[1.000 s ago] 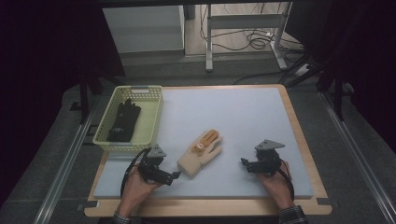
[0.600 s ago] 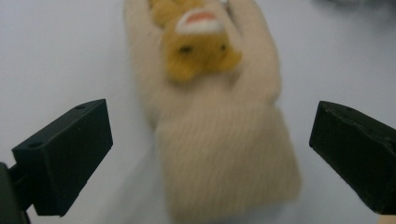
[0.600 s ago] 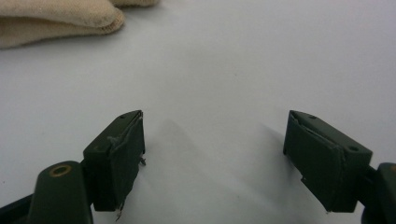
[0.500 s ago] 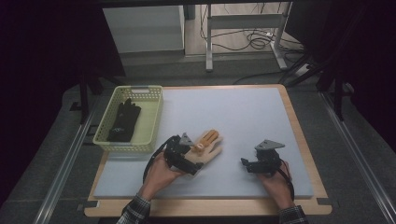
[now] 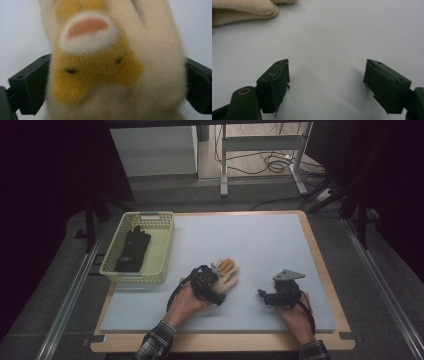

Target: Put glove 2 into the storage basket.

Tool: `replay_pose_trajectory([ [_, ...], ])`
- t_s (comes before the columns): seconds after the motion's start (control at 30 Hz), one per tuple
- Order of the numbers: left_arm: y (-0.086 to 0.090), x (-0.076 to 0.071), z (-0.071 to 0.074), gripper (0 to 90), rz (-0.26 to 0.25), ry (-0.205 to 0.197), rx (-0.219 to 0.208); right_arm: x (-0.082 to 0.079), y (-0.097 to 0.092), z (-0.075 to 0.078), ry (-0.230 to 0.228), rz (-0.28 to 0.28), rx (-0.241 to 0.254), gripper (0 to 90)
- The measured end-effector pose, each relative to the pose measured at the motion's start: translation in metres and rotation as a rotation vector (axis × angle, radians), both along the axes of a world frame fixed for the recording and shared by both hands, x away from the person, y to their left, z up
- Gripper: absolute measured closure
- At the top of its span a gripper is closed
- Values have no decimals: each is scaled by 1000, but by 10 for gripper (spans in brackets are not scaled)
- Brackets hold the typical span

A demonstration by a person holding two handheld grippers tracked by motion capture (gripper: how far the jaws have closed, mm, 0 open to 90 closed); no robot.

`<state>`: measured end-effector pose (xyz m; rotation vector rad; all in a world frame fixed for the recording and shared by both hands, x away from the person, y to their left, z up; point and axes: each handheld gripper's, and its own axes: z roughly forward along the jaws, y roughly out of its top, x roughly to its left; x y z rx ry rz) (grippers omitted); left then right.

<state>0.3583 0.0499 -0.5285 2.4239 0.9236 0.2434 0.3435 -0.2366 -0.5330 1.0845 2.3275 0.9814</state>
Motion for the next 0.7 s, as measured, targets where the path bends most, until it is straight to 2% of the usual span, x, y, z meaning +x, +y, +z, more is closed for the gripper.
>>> replay_pose_trajectory([
  [0.07, 1, 0, 0, 55, -2, 5, -4, 0, 0, 0, 0, 0, -1, 202],
  [0.23, 5, -2, 4, 240, 2, 3, -22, 0, 0, 0, 0, 0, -1, 202],
  [0.27, 6, -3, 5, 240, 8, 1, -24, 0, 0, 0, 0, 0, 0, 202],
  [0.3, 8, -3, 6, 342, 19, 0, -30, 0, 0, 0, 0, 0, -1, 202],
  [0.4, 9, -4, 8, 451, 30, 4, -29, 0, 0, 0, 0, 0, -1, 202],
  [0.57, 9, -5, 9, 539, 41, 6, -30, 0, 0, 0, 0, 0, -1, 202],
  [0.63, 10, -5, 10, 550, 43, 19, -38, 0, 0, 0, 0, 0, -1, 202],
  [0.67, 13, -3, 11, 551, 44, 39, -56, 0, 0, 0, 0, 0, -1, 202],
  [0.7, 13, -3, 11, 551, 44, 39, -56, 0, 0, 0, 0, 0, -1, 202],
])
